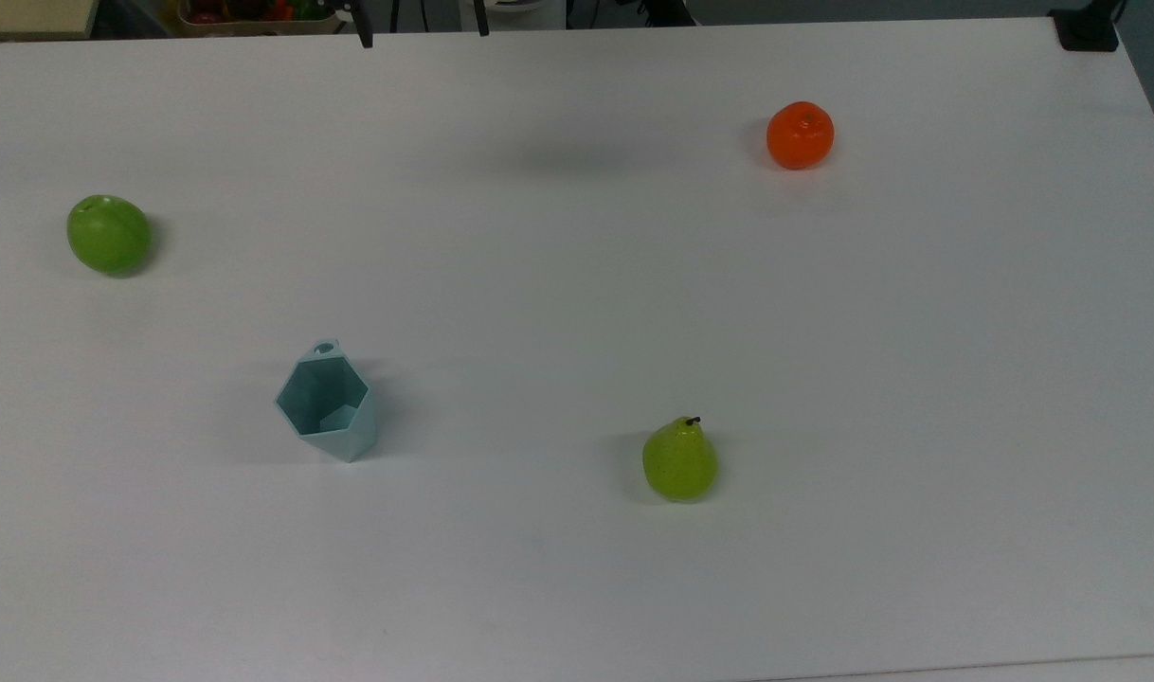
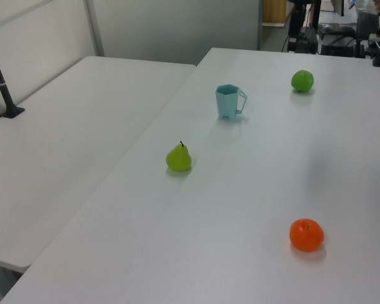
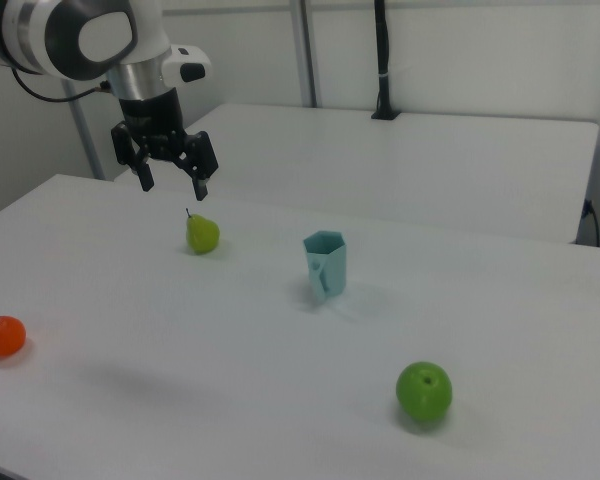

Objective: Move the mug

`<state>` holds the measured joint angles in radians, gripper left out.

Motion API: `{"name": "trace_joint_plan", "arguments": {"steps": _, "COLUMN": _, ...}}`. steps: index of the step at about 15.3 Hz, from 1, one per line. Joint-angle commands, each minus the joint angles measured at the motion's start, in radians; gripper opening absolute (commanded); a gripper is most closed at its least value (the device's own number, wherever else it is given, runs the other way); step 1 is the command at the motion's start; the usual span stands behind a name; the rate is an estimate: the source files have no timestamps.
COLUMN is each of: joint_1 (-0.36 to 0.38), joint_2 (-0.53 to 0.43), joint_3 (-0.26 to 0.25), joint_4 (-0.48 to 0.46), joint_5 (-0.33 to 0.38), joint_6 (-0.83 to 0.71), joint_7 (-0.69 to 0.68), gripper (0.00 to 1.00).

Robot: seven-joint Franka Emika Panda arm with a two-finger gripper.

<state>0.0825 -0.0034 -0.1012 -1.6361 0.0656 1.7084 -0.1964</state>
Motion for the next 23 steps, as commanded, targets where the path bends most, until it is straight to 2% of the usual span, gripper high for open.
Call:
{"name": "trace_joint_plan", "arguments": {"steps": 1, "joint_1": 0.002, "joint_2": 0.028, "joint_3": -0.023, "joint_4": -0.002, "joint_5": 0.005, "joint_6": 0.057, "joint_7": -0.06, "gripper": 1.0}}
{"name": "trace_joint_plan", "arguments": {"steps": 5, "joint_1": -0.004, "joint_2": 0.077, "joint_3": -0.064, "joint_4": -0.011, "joint_5": 0.013, "joint_6": 0.183, "joint_7": -0.06, "gripper": 1.0}}
{"name": "trace_joint_plan", "arguments": {"steps": 11, "joint_1": -0.035, "joint_2": 0.169, "joint_3": -0.08, "joint_4": -0.021, "joint_5": 0.016, "joint_6": 0.345, "joint_7": -0.063, "gripper": 1.0}}
{"name": "trace_joint_plan", "arguments": {"steps": 17, "joint_1": -0.04, "joint_2": 0.22, "joint_3": -0.081, "joint_4": -0.117, "joint_5": 0.016, "joint_6": 0.556, "joint_7": -0.074, "gripper": 1.0}}
{"name": "trace_joint_plan", "arguments": {"steps": 23, "joint_1": -0.038, "joint_2": 0.321, "joint_3": -0.081, "joint_4": -0.116, "joint_5": 0.019, "joint_6": 0.674, "joint_7": -0.072, "gripper": 1.0}}
